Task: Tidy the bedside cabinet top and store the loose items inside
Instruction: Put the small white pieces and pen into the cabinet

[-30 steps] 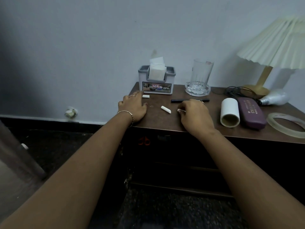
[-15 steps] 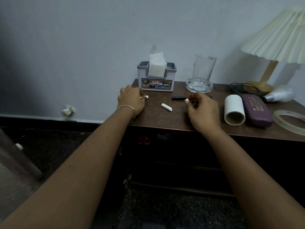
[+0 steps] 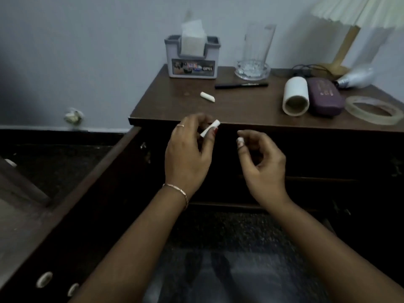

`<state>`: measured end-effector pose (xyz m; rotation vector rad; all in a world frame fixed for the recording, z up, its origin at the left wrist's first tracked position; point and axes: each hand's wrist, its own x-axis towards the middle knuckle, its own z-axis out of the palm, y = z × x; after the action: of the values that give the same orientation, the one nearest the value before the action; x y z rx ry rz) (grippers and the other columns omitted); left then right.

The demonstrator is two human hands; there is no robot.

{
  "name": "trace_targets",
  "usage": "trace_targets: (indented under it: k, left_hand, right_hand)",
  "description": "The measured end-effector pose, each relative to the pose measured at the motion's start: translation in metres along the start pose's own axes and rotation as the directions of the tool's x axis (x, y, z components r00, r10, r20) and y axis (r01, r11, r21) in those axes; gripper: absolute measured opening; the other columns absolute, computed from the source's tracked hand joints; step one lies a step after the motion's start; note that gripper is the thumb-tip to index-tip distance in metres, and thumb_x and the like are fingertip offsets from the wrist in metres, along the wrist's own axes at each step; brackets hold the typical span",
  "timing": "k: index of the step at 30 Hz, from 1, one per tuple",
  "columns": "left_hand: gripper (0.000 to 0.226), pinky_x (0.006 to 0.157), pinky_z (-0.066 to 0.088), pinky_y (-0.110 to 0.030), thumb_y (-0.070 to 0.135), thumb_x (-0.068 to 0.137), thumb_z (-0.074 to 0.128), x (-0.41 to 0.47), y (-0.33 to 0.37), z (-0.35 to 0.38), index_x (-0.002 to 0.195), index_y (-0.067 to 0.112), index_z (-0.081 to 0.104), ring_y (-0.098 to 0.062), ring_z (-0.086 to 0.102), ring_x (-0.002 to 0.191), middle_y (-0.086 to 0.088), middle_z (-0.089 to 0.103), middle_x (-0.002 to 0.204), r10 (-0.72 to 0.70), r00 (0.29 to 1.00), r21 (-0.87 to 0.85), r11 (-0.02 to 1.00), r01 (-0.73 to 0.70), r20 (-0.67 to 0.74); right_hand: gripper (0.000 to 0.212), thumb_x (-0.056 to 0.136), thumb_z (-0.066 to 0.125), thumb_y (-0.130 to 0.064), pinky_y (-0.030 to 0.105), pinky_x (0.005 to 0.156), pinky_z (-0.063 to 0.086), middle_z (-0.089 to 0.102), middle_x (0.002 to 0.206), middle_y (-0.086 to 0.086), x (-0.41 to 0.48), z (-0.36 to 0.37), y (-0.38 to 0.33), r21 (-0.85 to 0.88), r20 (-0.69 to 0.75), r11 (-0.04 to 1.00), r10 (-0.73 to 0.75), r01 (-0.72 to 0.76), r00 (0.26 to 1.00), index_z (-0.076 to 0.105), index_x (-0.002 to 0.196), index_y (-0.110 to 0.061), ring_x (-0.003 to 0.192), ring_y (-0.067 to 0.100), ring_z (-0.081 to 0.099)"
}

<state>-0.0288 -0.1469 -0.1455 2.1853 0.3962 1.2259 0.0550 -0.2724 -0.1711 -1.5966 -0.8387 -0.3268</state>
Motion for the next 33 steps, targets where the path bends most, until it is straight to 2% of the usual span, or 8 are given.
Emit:
trace_targets:
  k: [4,8,12,17,20,23,27,33]
  left_hand:
    - [0.013,0.072,0.051,-0.034,0.032,0.086,0.063,-0.033,-0.027,0.026,0.097,0.025,0.059,-0.011,0.058,0.080,0.016,0.063,0.093,-0.179,0.980,0.020,0.984,0.178,0.092]
    - [0.016,0.073,0.050,-0.027,0.029,0.083,0.067,-0.039,-0.058,0.049,0.096,0.020,0.062,-0.014,0.063,0.084,0.009,0.067,0.093,-0.329,0.926,0.105,0.943,0.314,0.183]
    - [0.024,0.092,0.046,-0.042,0.040,0.082,0.064,-0.031,-0.071,0.073,0.101,0.025,0.062,-0.023,0.064,0.098,0.004,0.071,0.096,-0.377,0.906,0.261,0.910,0.323,0.190]
    - [0.029,0.101,0.031,-0.040,0.042,0.084,0.062,-0.015,-0.074,0.101,0.108,0.026,0.057,-0.022,0.060,0.108,0.007,0.071,0.099,-0.374,0.901,0.338,0.895,0.290,0.220]
    - [0.028,0.097,0.032,-0.034,0.035,0.083,0.064,-0.004,-0.076,0.113,0.108,0.025,0.058,-0.018,0.060,0.107,0.009,0.070,0.098,-0.380,0.888,0.324,0.900,0.291,0.260]
    - [0.027,0.098,0.042,-0.040,0.036,0.079,0.066,0.006,-0.082,0.125,0.103,0.027,0.060,-0.020,0.062,0.106,0.008,0.071,0.099,-0.405,0.872,0.328,0.892,0.311,0.274]
    - [0.026,0.096,0.046,-0.040,0.035,0.076,0.068,0.012,-0.090,0.135,0.100,0.027,0.063,-0.022,0.063,0.106,0.005,0.071,0.102,-0.422,0.864,0.346,0.882,0.321,0.274]
    - [0.027,0.090,0.050,-0.034,0.035,0.077,0.070,0.016,-0.097,0.135,0.101,0.024,0.066,-0.022,0.064,0.104,0.001,0.071,0.104,-0.435,0.868,0.361,0.870,0.336,0.241]
  right_hand:
    - [0.020,0.088,0.066,-0.012,0.019,0.075,0.053,0.067,0.097,-0.012,-0.020,-0.006,0.038,-0.021,0.084,0.977,0.215,-0.213,0.973,0.063,0.105,-0.021,0.087,0.003,0.065]
    - [0.019,0.083,0.069,-0.006,0.028,0.079,0.056,0.066,0.090,-0.013,-0.018,-0.011,0.069,-0.130,0.098,0.941,0.327,-0.313,0.940,0.065,0.096,-0.019,0.084,0.004,0.066]
    - [0.014,0.083,0.070,-0.017,0.036,0.078,0.056,0.067,0.088,-0.010,-0.006,-0.016,0.087,-0.332,0.083,0.881,0.383,-0.337,0.920,0.067,0.094,-0.024,0.085,0.011,0.066]
    - [0.010,0.083,0.071,-0.025,0.025,0.075,0.050,0.071,0.094,-0.002,0.016,-0.008,0.111,-0.452,0.039,0.799,0.462,-0.397,0.886,0.066,0.091,-0.023,0.091,0.017,0.067]
    - [0.009,0.083,0.071,-0.028,0.024,0.074,0.048,0.070,0.095,-0.001,0.029,-0.001,0.121,-0.453,0.054,0.779,0.509,-0.433,0.859,0.063,0.086,-0.025,0.092,0.018,0.065]
    - [0.007,0.083,0.071,-0.026,0.030,0.081,0.053,0.071,0.098,0.002,0.037,0.009,0.127,-0.486,0.086,0.758,0.536,-0.435,0.840,0.067,0.088,-0.022,0.096,0.021,0.065]
    - [0.004,0.084,0.069,-0.028,0.024,0.077,0.048,0.071,0.097,0.002,0.044,0.023,0.129,-0.522,0.092,0.748,0.528,-0.410,0.845,0.066,0.083,-0.024,0.096,0.022,0.065]
    - [0.015,0.087,0.066,-0.022,0.023,0.073,0.043,0.069,0.106,0.007,0.048,0.031,0.125,-0.581,0.125,0.742,0.487,-0.334,0.865,0.069,0.100,-0.016,0.102,0.025,0.064]
